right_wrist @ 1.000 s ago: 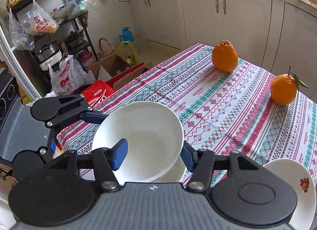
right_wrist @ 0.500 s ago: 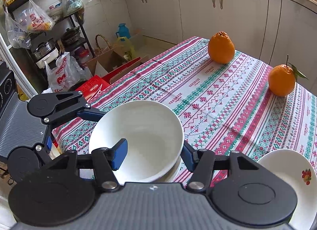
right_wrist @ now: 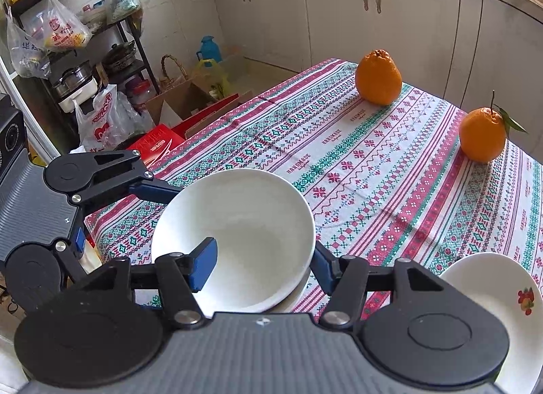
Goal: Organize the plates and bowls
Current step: 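Lower the held bowl into the nested bowls with the right tool, then open the right tool and withdraw it from the bowl stack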
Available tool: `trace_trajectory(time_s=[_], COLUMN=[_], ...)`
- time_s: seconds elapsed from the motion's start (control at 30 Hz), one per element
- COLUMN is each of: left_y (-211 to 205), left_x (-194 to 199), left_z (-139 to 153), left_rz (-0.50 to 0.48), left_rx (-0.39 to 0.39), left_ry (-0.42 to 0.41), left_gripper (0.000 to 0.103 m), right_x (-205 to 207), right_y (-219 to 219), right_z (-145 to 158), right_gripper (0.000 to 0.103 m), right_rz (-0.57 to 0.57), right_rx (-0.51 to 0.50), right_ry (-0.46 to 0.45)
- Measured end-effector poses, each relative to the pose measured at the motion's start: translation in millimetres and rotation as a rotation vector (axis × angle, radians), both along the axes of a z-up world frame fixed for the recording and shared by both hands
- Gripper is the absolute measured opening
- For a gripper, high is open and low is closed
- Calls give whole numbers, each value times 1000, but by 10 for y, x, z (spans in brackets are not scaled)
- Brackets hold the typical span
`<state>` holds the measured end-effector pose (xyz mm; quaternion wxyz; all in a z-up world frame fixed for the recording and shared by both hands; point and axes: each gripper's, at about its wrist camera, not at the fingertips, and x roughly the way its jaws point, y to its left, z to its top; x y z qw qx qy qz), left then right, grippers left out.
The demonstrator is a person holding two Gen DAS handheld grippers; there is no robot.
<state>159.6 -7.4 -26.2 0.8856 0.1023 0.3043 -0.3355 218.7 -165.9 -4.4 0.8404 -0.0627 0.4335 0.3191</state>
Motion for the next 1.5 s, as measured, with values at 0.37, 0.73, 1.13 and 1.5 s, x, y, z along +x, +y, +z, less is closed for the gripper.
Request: trace_trajectory(time_s=[0.37,0.73,1.13,1.5], left_y=[60,198,198,279], left_x=[-34,-152,-165,28], left_z=[3,1,-69,-256], left_rz=[-22,-43,-78,-168], left_rx=[2,60,104,197], left_ry=[-2,-19,-48,-29], left_gripper=[100,100,100,100], right_x=[-79,-57,149,-611], right_y=[53,-84,-393,-218], right_z=[-12,125,20,4], right_gripper=[95,100,99,103], right_rz=[-3,-58,-175,75], right_rx=[-34,-19,-8,-93], right_ry=[-58,-128,-121,-173])
